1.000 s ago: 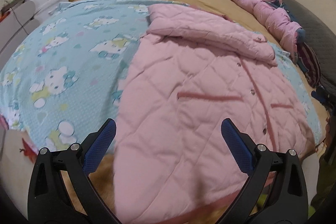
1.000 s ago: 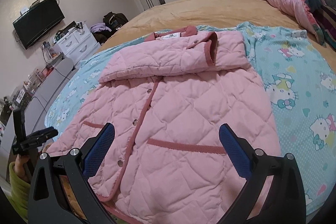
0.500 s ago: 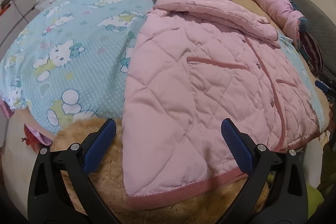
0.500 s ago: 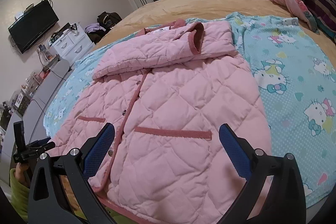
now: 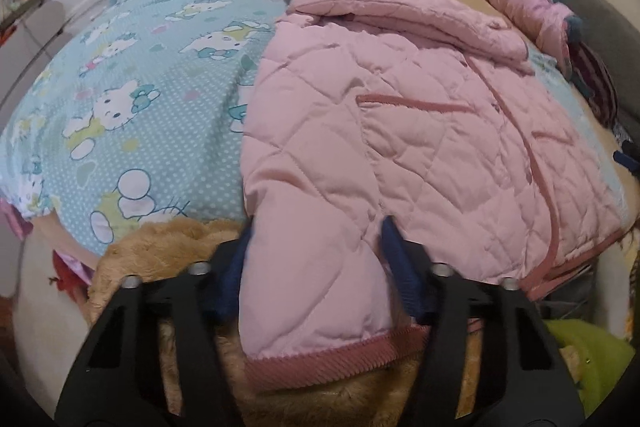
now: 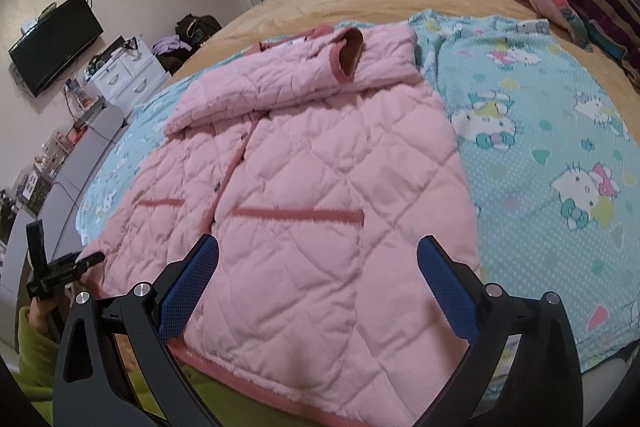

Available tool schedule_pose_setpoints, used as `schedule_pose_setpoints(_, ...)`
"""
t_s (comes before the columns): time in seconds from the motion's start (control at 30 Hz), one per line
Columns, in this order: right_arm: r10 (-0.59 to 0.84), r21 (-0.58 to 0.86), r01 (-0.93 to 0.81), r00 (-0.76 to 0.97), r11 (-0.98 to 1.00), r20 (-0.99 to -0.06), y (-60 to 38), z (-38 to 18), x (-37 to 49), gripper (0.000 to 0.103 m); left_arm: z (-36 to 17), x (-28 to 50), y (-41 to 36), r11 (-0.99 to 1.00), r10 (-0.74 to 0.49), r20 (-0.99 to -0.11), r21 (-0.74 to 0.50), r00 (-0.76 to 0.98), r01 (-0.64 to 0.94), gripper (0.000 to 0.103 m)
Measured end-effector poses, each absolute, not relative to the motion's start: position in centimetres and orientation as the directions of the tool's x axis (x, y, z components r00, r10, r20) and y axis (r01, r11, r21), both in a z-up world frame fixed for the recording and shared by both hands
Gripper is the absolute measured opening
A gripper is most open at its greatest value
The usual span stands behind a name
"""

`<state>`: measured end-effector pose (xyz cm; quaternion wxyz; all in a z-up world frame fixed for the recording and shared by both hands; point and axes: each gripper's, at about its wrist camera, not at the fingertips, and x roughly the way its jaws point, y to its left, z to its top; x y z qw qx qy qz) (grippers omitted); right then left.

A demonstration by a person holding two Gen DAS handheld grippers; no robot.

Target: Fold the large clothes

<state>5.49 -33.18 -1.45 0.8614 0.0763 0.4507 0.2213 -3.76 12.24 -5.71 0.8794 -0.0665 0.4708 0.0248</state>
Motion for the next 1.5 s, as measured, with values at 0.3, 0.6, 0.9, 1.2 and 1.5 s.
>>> schedule_pose_setpoints(0.3,0.408,0.303,-0.300,0.408,0.905,-0.816,-35.3,-3.6,2.8,0.099,-5.6,-3.8,12.2,0.988,-0.039,-0.806,-0.119,0.591,-0.097,0.024)
schedule_pose_setpoints(0.6,0.365,0.293,-0.255,0.309,0.922,-0.878,-36.7,-7.4,1.3,0.099,-4.3,-4.2,11.9,0.987,-0.042,-0.768,-0.130,0.639,-0.091,0.019)
schedule_pose_setpoints(0.9,0.424,0.350,-0.266,0.310,0.898,-0.851,-37.0,-8.4,0.7,0.064,-3.3,-4.3,11.5,0.987,-0.037,-0.743,-0.131,0.669,-0.091,0.018)
schedule_pose_setpoints(1.2,0.568,0.412,-0.401,0.453,0.818,-0.687,-37.9,-2.9,0.3,0.023,-2.7,-4.3,11.5,0.985,-0.030,-0.723,-0.137,0.690,-0.102,0.018)
schedule_pose_setpoints(1.5,0.674,0.505,-0.448,0.538,0.738,-0.506,-38.2,0.9,2.8,0.021,-0.9,-3.6,11.6,0.986,-0.009,-0.688,-0.126,0.726,-0.108,0.017)
